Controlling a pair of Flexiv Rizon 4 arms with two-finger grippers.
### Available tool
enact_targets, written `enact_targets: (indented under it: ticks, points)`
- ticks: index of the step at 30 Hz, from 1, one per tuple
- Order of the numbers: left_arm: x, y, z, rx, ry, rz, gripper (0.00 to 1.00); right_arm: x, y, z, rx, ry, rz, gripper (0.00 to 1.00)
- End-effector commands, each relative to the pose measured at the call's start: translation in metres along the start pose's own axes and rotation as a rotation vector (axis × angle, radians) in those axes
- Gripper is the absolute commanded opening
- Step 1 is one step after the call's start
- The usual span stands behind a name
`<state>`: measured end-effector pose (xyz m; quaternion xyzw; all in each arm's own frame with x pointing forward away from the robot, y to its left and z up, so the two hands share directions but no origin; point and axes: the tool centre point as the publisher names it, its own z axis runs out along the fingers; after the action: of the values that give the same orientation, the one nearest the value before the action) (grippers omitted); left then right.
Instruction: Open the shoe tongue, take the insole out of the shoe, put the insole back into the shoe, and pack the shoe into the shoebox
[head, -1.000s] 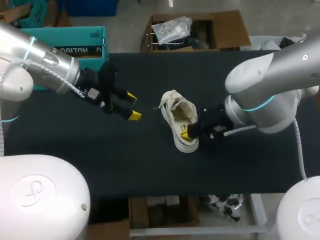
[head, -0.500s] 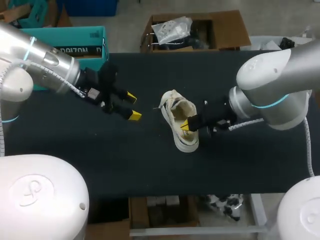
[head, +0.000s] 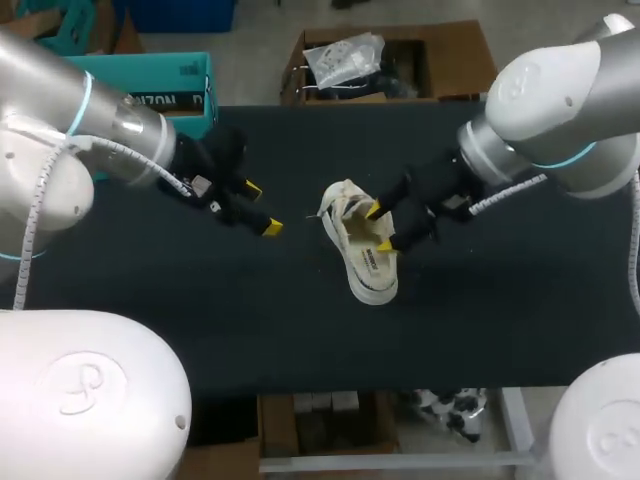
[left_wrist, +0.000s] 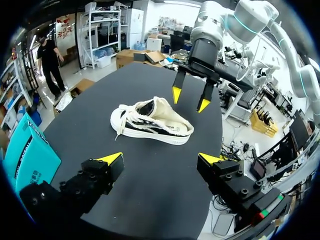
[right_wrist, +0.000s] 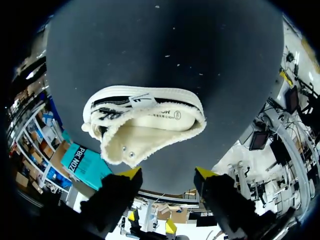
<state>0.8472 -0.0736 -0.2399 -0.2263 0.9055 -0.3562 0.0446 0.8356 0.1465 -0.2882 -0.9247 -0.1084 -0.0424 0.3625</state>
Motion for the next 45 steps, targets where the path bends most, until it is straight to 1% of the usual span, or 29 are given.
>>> enact_targets:
  ticks: [1,2,3,4,5,6,7,9,10,11,12,13,14,15,26,27,28,29,30,32,33,34,36,37,39,40,41,43,45]
  points:
    - [0.012,-0.002,-0.002,-0.141,-0.432,-0.028,1.00,0.001,-0.003,-0.001,-0.046,-0.010,0.014,1.00]
    - [0.013,-0.002,0.001,-0.141,-0.406,-0.066,1.00,0.002,0.003,-0.007,-0.055,-0.019,-0.030,1.00]
    - [0.015,-0.002,0.005,-0.162,-0.409,-0.108,1.00,0.004,0.009,-0.014,-0.082,-0.055,-0.049,1.00]
    - [0.017,-0.002,0.008,-0.176,-0.416,-0.130,1.00,0.004,0.015,-0.020,-0.080,-0.060,-0.036,1.00]
    - [0.020,-0.001,0.011,-0.193,-0.402,-0.160,1.00,0.004,0.021,-0.028,-0.085,-0.071,-0.068,1.00]
    - [0.021,0.000,0.014,-0.216,-0.412,-0.200,1.00,0.003,0.025,-0.036,-0.111,-0.085,-0.090,1.00]
    - [0.022,0.001,0.016,-0.234,-0.402,-0.244,1.00,0.003,0.026,-0.042,-0.137,-0.085,-0.052,1.00]
    - [0.022,0.002,0.020,-0.272,-0.390,-0.342,1.00,0.002,0.022,-0.055,-0.209,-0.113,-0.148,1.00]
    - [0.021,0.002,0.022,-0.298,-0.381,-0.383,1.00,0.002,0.021,-0.060,-0.241,-0.118,-0.128,1.00]
    - [0.021,0.001,0.023,-0.312,-0.365,-0.394,1.00,0.002,0.021,-0.067,-0.294,-0.138,-0.159,1.00]
    - [0.021,0.000,0.023,-0.331,-0.383,-0.389,1.00,0.003,0.020,-0.076,-0.333,-0.198,-0.251,1.00]
    - [0.021,0.000,0.023,-0.331,-0.383,-0.389,1.00,0.003,0.020,-0.080,-0.349,-0.227,-0.259,1.00]
    - [0.021,0.000,0.023,-0.331,-0.383,-0.389,1.00,0.004,0.021,-0.085,-0.396,-0.287,-0.256,1.00]
    - [0.021,0.000,0.023,-0.331,-0.383,-0.389,1.00,0.003,0.021,-0.090,-0.398,-0.323,-0.215,1.00]
    - [0.021,0.000,0.023,-0.331,-0.383,-0.389,1.00,0.003,0.021,-0.090,-0.398,-0.323,-0.215,1.00]
    - [0.024,-0.002,0.030,-0.369,-0.443,-0.416,1.00,0.003,0.021,-0.090,-0.398,-0.323,-0.215,1.00]
    - [0.030,-0.004,0.041,-0.427,-0.505,-0.492,1.00,0.003,0.027,-0.087,-0.387,-0.316,-0.332,1.00]
    - [0.033,-0.005,0.050,-0.499,-0.537,-0.562,1.00,0.002,0.030,-0.087,-0.407,-0.314,-0.366,1.00]
    - [0.037,-0.005,0.056,-0.525,-0.589,-0.610,1.00,0.000,0.032,-0.089,-0.436,-0.323,-0.375,1.00]
    - [0.042,-0.004,0.066,-0.583,-0.637,-0.716,1.00,-0.006,0.034,-0.095,-0.469,-0.300,-0.435,1.00]
    - [0.044,-0.004,0.068,-0.586,-0.652,-0.726,1.00,-0.008,0.036,-0.099,-0.491,-0.294,-0.444,1.00]
    - [0.047,-0.002,0.073,-0.600,-0.679,-0.773,1.00,-0.012,0.037,-0.105,-0.523,-0.289,-0.499,1.00]
    - [0.052,0.000,0.079,-0.616,-0.721,-0.810,1.00,-0.016,0.040,-0.113,-0.549,-0.270,-0.549,1.00]
    - [0.053,0.000,0.081,-0.618,-0.734,-0.840,1.00,-0.018,0.041,-0.117,-0.564,-0.273,-0.584,1.00]
    - [0.053,0.001,0.084,-0.627,-0.756,-0.881,1.00,-0.021,0.044,-0.123,-0.582,-0.255,-0.597,1.00]
    - [0.052,0.002,0.088,-0.636,-0.774,-0.909,1.00,-0.024,0.045,-0.127,-0.611,-0.247,-0.654,1.00]
    - [0.052,0.003,0.090,-0.641,-0.782,-0.927,1.00,-0.026,0.046,-0.129,-0.621,-0.235,-0.676,1.00]
    - [0.051,0.004,0.095,-0.627,-0.811,-0.966,1.00,-0.031,0.050,-0.135,-0.656,-0.222,-0.767,1.00]
    - [0.048,0.005,0.100,-0.606,-0.844,-1.001,1.00,-0.034,0.055,-0.139,-0.671,-0.215,-0.818,1.00]
